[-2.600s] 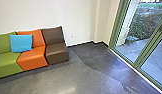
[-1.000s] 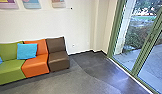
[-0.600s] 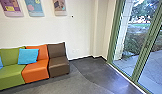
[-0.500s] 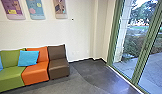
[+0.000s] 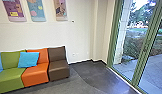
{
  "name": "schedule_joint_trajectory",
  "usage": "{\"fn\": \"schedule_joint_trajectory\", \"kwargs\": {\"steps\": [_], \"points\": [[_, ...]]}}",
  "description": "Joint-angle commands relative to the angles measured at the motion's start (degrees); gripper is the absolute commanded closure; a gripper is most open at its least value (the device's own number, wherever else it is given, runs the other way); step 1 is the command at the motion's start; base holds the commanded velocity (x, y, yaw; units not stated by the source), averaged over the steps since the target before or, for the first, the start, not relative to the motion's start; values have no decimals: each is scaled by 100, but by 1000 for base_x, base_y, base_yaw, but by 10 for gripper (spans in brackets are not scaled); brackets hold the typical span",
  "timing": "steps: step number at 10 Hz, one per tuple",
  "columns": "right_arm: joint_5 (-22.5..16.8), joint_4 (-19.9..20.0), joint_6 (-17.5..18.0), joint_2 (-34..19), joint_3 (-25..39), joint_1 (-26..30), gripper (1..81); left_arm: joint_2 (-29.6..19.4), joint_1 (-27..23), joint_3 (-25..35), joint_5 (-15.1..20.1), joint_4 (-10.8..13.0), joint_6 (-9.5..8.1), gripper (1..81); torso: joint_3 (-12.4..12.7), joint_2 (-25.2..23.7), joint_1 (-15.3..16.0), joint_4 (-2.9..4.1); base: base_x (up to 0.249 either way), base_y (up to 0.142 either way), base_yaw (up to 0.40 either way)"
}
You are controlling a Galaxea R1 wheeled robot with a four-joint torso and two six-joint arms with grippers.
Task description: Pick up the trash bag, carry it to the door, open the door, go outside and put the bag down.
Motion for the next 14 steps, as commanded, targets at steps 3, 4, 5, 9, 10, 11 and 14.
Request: {"fn": "schedule_joint_trajectory", "kwargs": {"steps": [3,4,5,9,10,11,14], "points": [[-344,-109,-39,218,-104,285,10,-48,-341,5,371,28,25,811,2,0,0,0,0,0,0],[-344,-109,-39,218,-104,276,10,-48,-341,5,371,28,25,811,2,0,0,0,0,0,0],[-344,-110,-39,218,-105,267,10,-48,-341,-3,371,80,25,811,2,0,0,0,0,0,0],[-344,-118,-48,218,-104,258,10,-39,-341,-4,380,125,25,811,2,0,0,0,0,0,0],[-344,-109,-39,218,-104,258,10,-48,-341,-4,380,125,25,811,2,0,0,0,0,0,0],[-344,-110,-48,218,-104,258,10,-39,-341,-4,380,116,25,811,2,0,0,0,0,0,-98],[-344,-109,-47,218,-104,258,10,-39,-341,-4,380,116,25,811,2,0,-2,0,0,0,-125]]}}
